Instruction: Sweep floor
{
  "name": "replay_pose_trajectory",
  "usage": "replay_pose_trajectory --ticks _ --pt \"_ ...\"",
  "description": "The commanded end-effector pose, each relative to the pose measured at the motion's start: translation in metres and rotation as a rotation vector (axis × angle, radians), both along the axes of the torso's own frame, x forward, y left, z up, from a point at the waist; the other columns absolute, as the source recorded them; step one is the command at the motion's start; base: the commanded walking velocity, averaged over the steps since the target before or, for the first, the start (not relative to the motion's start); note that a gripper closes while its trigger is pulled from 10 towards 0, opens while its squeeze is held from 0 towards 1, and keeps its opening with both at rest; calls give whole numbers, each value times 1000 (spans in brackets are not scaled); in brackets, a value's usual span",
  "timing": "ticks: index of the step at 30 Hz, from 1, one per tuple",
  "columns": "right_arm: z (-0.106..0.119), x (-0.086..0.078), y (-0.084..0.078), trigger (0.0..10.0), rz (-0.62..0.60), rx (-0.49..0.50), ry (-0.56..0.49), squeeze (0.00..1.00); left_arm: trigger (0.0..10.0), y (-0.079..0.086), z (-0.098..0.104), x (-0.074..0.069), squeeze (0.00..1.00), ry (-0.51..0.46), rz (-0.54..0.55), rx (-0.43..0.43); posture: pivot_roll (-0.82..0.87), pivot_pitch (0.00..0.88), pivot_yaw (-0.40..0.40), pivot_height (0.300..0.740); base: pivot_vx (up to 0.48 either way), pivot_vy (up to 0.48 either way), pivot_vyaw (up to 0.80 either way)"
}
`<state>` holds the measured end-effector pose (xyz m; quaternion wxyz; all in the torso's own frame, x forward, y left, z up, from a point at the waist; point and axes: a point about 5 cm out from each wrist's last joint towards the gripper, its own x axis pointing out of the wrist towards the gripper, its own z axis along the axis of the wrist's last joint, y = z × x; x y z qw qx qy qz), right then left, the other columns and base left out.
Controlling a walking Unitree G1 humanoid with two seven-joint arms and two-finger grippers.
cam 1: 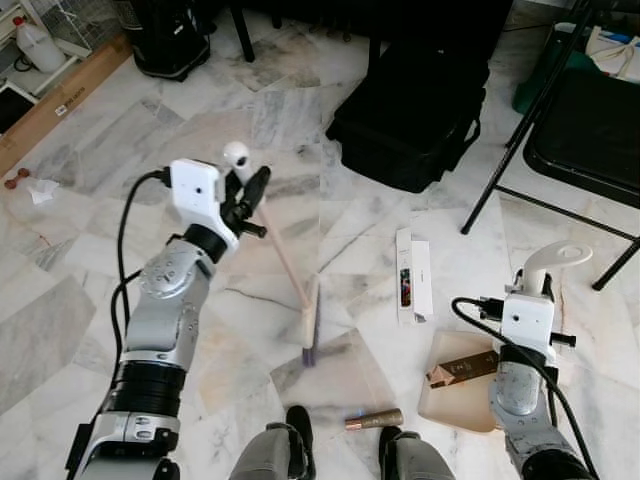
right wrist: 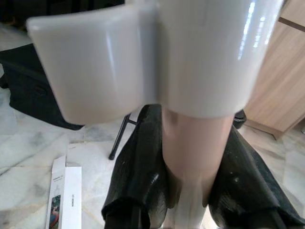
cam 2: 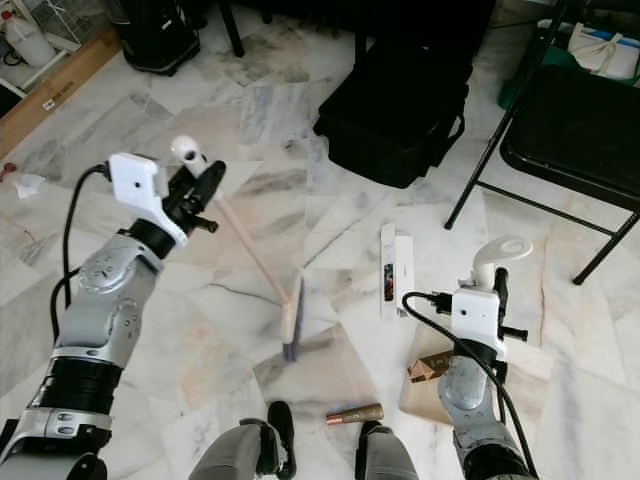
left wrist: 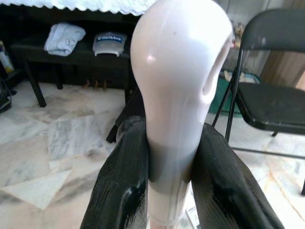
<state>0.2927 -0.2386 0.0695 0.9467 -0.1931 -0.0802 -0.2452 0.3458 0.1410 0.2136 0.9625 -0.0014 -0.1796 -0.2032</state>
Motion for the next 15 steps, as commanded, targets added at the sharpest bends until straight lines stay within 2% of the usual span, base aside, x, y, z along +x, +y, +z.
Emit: replay_pose_trajectory --ticks 1,5,8,15 --pt "-9 -7 -4 10000 -18 8 37 0 10000 7 -4 -2 0 -30 54 82 98 285 111 740 0 0 0" --pt "-9 -5 -3 10000 -19 14 33 0 10000 18 -8 1 0 -67 168 121 98 278 112 740 0 0 0" --pt "-3 -1 2 10000 3 63 -9 0 10000 30 -12 2 0 -74 238 117 92 260 113 740 0 0 0" --pt "14 9 17 10000 70 134 -103 0 10000 41 -13 3 0 -99 292 117 96 217 120 740 0 0 0"
